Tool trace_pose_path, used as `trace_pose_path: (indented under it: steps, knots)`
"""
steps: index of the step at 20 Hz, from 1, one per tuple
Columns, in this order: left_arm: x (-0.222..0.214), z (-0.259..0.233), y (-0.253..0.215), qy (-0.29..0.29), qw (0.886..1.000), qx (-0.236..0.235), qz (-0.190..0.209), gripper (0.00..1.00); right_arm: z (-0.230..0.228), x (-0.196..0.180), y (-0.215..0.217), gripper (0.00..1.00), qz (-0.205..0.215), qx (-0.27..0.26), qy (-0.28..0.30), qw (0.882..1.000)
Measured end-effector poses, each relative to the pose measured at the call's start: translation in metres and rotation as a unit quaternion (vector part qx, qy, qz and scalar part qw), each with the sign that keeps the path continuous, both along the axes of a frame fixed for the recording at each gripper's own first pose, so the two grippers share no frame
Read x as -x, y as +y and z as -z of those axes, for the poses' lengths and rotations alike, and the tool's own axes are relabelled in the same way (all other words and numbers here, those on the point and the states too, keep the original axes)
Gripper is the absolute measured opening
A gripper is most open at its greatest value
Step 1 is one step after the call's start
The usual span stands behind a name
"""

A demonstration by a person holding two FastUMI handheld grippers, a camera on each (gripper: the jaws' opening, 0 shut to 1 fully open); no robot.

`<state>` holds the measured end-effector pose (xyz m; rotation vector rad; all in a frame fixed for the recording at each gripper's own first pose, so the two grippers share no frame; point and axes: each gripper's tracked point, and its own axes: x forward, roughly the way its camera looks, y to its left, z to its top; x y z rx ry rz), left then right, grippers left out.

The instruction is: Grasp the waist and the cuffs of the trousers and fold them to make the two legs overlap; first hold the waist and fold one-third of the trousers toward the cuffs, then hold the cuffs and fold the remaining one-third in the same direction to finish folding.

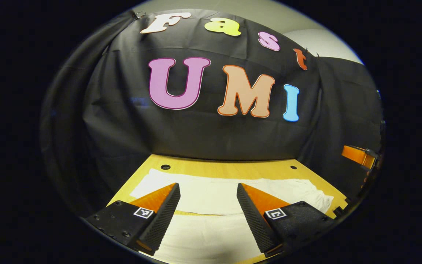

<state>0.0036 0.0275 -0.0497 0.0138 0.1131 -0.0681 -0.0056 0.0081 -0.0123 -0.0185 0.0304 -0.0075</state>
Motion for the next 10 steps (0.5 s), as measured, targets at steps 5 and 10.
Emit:
trace_pose_path:
  steps: [5,10]
  knots:
    - [0.013,0.053,0.027,0.084,0.994,-0.058,0.05,0.95,0.008,0.007,0.0,0.97,0.012,0.005,0.011,1.0]
    - [0.041,0.111,0.047,0.182,0.966,-0.128,0.135,0.94,0.016,0.016,-0.006,0.97,0.035,0.025,0.023,0.999]
